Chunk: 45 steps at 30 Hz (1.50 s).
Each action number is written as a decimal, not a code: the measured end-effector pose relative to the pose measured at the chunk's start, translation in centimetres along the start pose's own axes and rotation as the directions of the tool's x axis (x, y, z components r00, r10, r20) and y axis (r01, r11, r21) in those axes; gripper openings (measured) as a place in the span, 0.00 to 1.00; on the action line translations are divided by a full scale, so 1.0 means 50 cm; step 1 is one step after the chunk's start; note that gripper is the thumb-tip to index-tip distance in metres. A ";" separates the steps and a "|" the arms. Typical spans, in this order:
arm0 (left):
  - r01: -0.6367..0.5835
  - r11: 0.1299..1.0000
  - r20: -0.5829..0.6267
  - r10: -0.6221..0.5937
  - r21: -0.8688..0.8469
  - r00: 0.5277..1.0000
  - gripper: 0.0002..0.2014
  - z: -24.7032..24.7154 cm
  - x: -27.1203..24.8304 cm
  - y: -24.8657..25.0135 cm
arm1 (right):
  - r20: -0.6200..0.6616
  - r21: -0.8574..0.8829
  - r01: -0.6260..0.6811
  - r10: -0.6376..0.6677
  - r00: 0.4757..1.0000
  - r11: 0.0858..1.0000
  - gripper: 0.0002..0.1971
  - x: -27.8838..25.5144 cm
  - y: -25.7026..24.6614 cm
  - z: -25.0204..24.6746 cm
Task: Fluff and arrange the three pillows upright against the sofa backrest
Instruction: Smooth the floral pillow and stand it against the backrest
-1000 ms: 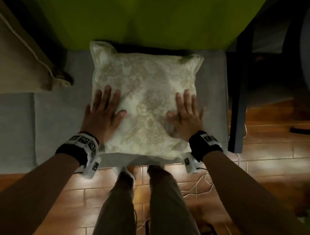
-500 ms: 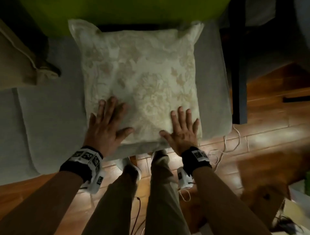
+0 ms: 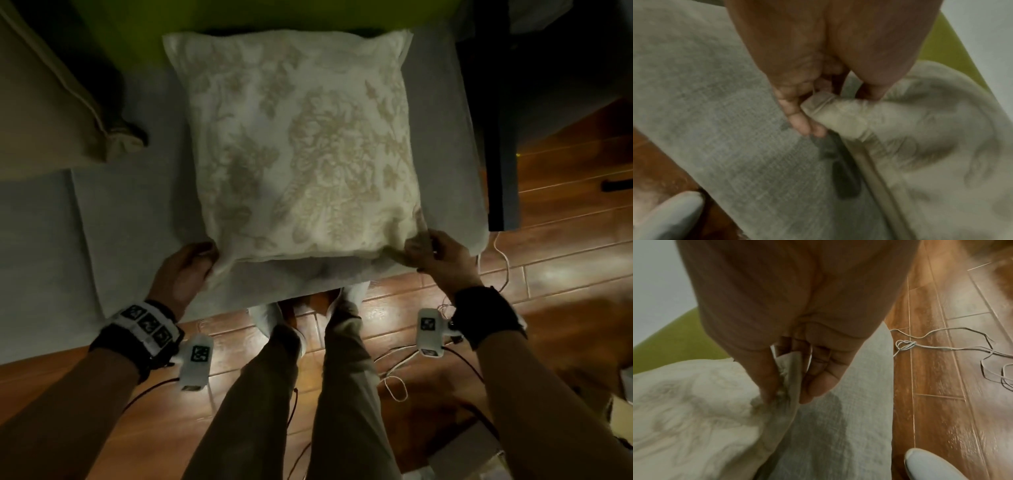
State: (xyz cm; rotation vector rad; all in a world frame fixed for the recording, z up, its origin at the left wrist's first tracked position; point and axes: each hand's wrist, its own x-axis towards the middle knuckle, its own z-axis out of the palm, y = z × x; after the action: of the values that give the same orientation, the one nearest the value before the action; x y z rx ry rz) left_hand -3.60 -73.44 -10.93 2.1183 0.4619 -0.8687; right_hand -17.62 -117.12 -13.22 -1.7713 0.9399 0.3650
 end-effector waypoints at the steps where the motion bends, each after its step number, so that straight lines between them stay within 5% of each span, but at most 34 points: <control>1: 0.015 0.998 -0.002 -0.015 -0.061 1.000 0.18 0.001 -0.004 0.004 | -0.012 -0.021 0.009 -0.009 1.000 1.000 0.22 -0.001 0.001 -0.010; 3: 0.004 0.988 -0.049 -0.011 -0.152 0.999 0.12 0.005 -0.016 0.014 | -0.063 -0.021 0.012 -0.014 0.998 1.000 0.20 0.001 0.005 -0.036; 6: -0.087 0.996 -0.182 0.087 0.008 0.979 0.10 -0.001 -0.020 0.011 | -0.103 -0.001 0.042 -0.042 0.994 0.999 0.19 0.007 -0.008 -0.078; 10: -0.047 0.990 -0.308 0.087 0.135 0.947 0.04 -0.002 -0.036 -0.027 | -0.115 -0.043 0.020 -0.025 0.993 0.999 0.15 0.019 -0.012 -0.093; 14: -0.012 0.987 -0.147 0.036 0.161 0.988 0.05 0.002 -0.042 -0.028 | 0.060 -0.393 -0.050 0.080 0.995 0.918 0.12 0.050 -0.016 -0.097; 17: -0.047 0.995 -0.159 0.060 0.085 0.985 0.10 -0.031 -0.008 0.032 | 0.035 -0.598 0.073 -0.065 0.997 0.798 0.17 0.069 -0.106 -0.114; 20: -0.096 0.993 -0.172 0.084 -0.068 0.982 0.32 -0.060 0.046 0.137 | -0.041 -0.542 0.230 -0.298 0.954 0.808 0.14 0.107 -0.236 -0.101; 22: -0.083 0.982 -0.139 0.060 -0.169 0.988 0.48 -0.062 0.082 0.214 | -0.029 -0.474 0.278 -0.331 0.943 0.835 0.26 0.145 -0.313 -0.075; 26: 0.008 0.998 -0.002 -0.008 -0.057 1.000 0.55 -0.042 0.115 0.319 | -0.009 -0.119 0.117 -0.119 0.993 0.986 0.59 0.195 -0.418 -0.010; 29: -0.043 0.999 0.051 0.043 -0.019 0.998 0.54 -0.030 0.097 0.354 | 0.122 0.000 -0.086 0.086 0.989 0.996 0.76 0.219 -0.403 0.009; 32: -0.191 0.977 0.046 0.196 -0.095 0.979 0.26 -0.035 0.068 0.381 | 0.219 -0.034 -0.104 0.109 0.970 0.994 0.60 0.222 -0.374 -0.023; 35: -0.265 0.941 0.084 0.288 -0.212 0.954 0.42 -0.041 0.068 0.396 | 0.234 0.097 0.031 -0.053 0.971 0.995 0.45 0.210 -0.386 -0.074; 38: -0.334 0.903 0.011 0.350 -0.272 0.937 0.60 -0.031 0.081 0.445 | 0.117 0.316 0.140 -0.185 0.976 0.939 0.49 0.228 -0.415 -0.139; 41: -0.460 0.819 -0.081 0.463 -0.343 0.883 0.61 -0.004 0.091 0.529 | -0.011 0.409 0.257 -0.277 0.961 0.875 0.49 0.254 -0.466 -0.207; 45: -0.537 0.750 -0.188 0.505 -0.386 0.842 0.68 0.021 0.135 0.613 | -0.018 0.416 0.373 -0.403 0.915 0.829 0.52 0.297 -0.532 -0.285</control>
State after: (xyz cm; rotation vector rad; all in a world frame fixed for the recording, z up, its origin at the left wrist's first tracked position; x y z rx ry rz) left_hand 18.20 -93.22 0.05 1.7304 0.0592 -0.3223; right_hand 9.04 -132.37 0.53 -1.4949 0.5309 -0.0380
